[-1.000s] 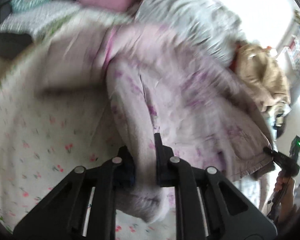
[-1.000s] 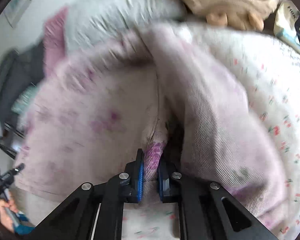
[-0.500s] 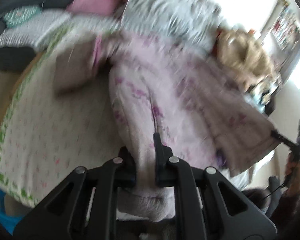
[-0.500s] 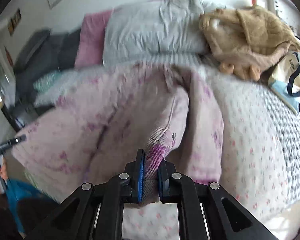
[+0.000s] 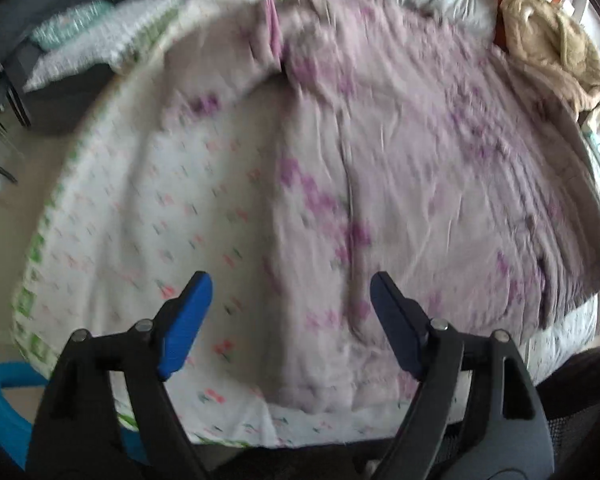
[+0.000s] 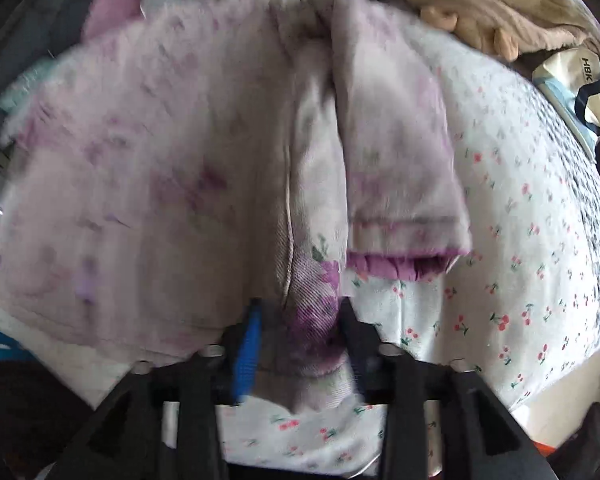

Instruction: Fold large clothes

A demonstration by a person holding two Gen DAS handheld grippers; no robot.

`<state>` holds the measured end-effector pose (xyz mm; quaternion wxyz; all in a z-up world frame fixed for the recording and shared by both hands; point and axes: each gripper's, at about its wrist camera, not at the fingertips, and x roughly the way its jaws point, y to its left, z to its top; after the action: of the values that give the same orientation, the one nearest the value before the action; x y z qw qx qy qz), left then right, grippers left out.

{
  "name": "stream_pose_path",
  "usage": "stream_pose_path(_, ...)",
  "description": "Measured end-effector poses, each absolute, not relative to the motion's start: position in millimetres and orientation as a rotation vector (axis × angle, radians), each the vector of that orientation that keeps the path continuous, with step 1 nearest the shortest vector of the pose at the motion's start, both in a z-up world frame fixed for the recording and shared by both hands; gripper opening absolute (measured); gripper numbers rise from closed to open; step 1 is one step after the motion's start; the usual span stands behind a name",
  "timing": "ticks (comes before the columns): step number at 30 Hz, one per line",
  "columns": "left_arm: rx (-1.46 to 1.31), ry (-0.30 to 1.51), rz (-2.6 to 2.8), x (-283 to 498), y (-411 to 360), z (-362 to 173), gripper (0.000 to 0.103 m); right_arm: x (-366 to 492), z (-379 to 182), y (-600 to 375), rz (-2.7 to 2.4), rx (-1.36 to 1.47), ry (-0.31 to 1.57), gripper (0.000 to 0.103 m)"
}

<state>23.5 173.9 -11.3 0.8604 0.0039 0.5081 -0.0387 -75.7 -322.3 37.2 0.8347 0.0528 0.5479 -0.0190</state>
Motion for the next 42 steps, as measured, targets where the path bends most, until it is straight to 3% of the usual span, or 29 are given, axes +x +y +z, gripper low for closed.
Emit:
stream_pose_path(1, 0.011, 1.051, -0.079, 25.5, 175.9, -8.5, 0.083, -76.6, 57.4, -319.7, -0.017, 0.132, 1.097, 0.079)
stream_pose_path(7, -0.006, 1.033, -0.013, 58.9, 191.3, -6.1, 0.086, -39.0, 94.0, -283.8, 0.060, 0.133, 0.982, 0.084)
stream_pose_path(13, -0.010, 0.992, 0.009, 88.9, 191.1, -3.2, 0.086, 28.5, 58.6, -222.7, 0.141, 0.185, 1.007, 0.084)
stream_pose_path(16, -0.019, 1.007, 0.051, 108.6, 193.9, -11.3, 0.092, 50.0, 31.6, -203.5, 0.167, 0.201, 1.025, 0.084)
stream_pose_path(20, 0.019, 0.942, 0.141, 134.6, 201.4, -18.9, 0.092, 70.1, -3.6, -188.4, 0.188, 0.178, 1.149, 0.084)
stream_pose_path(30, 0.106, 0.866, 0.203, 204.8, 207.6, -42.1, 0.092, 100.8, -20.3, -172.5, 0.199, 0.088, 1.162, 0.084)
stream_pose_path(32, 0.115, 0.853, 0.195, 213.8, 204.7, -43.1, 0.085, 103.3, -23.5, -175.2, 0.187, 0.093, 1.172, 0.084)
stream_pose_path(33, 0.113, 0.850, 0.185, 216.2, 203.2, -42.9, 0.072, 105.3, -23.6, -175.2, 0.184, 0.095, 1.176, 0.084)
stream_pose_path(34, 0.106, 0.849, 0.167, 217.9, 201.9, -41.4, 0.050, 106.5, -24.5, -175.7, 0.182, 0.100, 1.179, 0.084)
stream_pose_path(35, 0.090, 0.847, 0.143, 219.3, 201.2, -39.1, 0.036, 106.5, -24.6, -177.4, 0.180, 0.104, 1.181, 0.084)
stream_pose_path(36, 0.072, 0.843, 0.125, 219.8, 201.4, -35.3, 0.008, 107.9, -26.6, -177.6, 0.177, 0.109, 1.184, 0.084)
stream_pose_path(37, 0.060, 0.833, 0.128, 219.2, 202.7, -30.3, 0.001, 108.8, -27.9, -177.6, 0.174, 0.112, 1.186, 0.084)
stream_pose_path(42, -0.075, 0.661, 0.153, 195.9, 238.5, 19.2, 0.000, 107.8, -29.4, -182.1, 0.155, 0.116, 1.192, 0.084)
